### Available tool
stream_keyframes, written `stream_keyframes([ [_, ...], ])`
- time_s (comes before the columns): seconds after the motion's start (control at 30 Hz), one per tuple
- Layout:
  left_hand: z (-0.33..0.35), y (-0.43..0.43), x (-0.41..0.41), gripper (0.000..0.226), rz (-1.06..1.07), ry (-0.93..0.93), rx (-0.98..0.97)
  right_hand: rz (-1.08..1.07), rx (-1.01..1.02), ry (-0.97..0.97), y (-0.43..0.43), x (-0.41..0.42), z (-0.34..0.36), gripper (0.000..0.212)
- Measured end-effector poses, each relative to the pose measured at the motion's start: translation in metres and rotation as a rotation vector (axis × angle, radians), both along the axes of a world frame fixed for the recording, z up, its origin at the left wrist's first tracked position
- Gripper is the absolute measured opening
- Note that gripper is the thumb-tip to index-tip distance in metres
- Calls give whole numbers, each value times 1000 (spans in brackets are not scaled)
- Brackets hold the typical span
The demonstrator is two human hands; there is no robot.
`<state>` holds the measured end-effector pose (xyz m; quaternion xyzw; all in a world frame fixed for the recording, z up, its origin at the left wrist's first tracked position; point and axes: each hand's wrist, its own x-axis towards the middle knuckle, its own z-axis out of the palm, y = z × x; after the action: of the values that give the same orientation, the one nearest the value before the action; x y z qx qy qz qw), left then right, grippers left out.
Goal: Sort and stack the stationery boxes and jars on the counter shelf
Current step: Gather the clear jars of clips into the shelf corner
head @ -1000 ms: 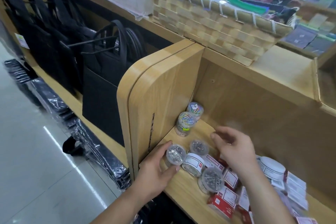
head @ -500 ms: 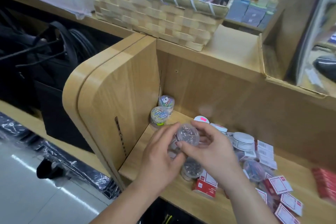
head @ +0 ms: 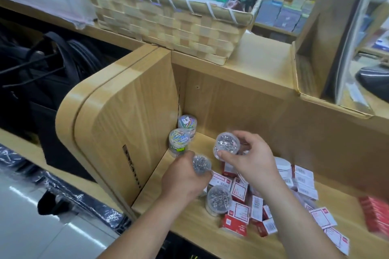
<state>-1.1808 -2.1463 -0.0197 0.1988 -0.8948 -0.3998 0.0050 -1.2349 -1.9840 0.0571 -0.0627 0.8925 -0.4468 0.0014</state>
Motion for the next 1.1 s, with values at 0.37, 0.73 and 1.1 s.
stream_keyframes([
  [0.37, -8, -24, 26, 54, 187, 296, 350, 168, 469, 69, -54, -54, -52, 51],
  [0.73, 7, -27, 26, 70, 88, 429, 138, 152, 189, 75, -40, -38, -12, 33],
  [1.1, 27, -7, 10, 66, -66, 545, 141, 138, -79, -179, -37, -13, 2, 41],
])
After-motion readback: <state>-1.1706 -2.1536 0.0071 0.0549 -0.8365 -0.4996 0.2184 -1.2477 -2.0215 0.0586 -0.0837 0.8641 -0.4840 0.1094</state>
